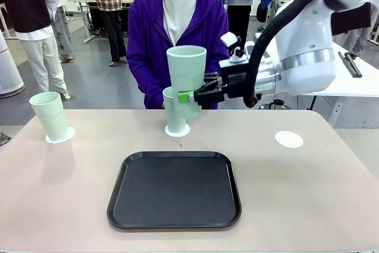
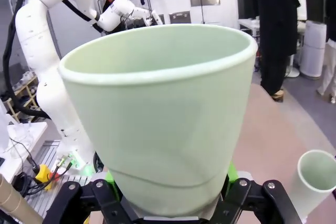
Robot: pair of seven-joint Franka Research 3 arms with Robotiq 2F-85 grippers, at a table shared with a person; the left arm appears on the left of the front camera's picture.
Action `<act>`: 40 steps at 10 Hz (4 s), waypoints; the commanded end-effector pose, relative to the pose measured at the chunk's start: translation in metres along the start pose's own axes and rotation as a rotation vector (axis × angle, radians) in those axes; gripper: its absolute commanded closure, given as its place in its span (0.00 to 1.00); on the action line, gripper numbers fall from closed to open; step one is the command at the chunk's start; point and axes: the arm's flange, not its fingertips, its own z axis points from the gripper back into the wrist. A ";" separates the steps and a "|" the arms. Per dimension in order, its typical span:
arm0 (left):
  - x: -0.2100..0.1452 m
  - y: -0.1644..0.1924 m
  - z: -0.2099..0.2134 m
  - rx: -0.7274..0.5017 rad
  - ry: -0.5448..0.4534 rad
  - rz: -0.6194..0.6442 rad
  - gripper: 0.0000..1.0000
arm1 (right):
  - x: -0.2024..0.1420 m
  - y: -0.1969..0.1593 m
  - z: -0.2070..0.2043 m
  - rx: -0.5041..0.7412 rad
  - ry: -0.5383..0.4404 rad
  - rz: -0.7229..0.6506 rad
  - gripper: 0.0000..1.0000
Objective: Place coasters on the table and set cups on them.
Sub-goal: Take one Reusable plastic cup from the Flat Tray and place it on a coaster set by the human.
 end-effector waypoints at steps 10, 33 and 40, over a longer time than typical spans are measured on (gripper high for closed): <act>-0.001 -0.002 0.002 -0.003 -0.004 -0.002 0.00 | 0.001 -0.048 0.078 -0.179 -0.058 0.046 0.18; -0.001 -0.002 0.002 -0.003 -0.004 -0.002 0.00 | -0.117 -0.115 0.326 -0.437 -0.074 -0.066 0.18; -0.001 -0.002 0.002 -0.003 -0.004 -0.002 0.00 | -0.192 -0.136 0.318 -0.280 -0.018 -0.046 0.18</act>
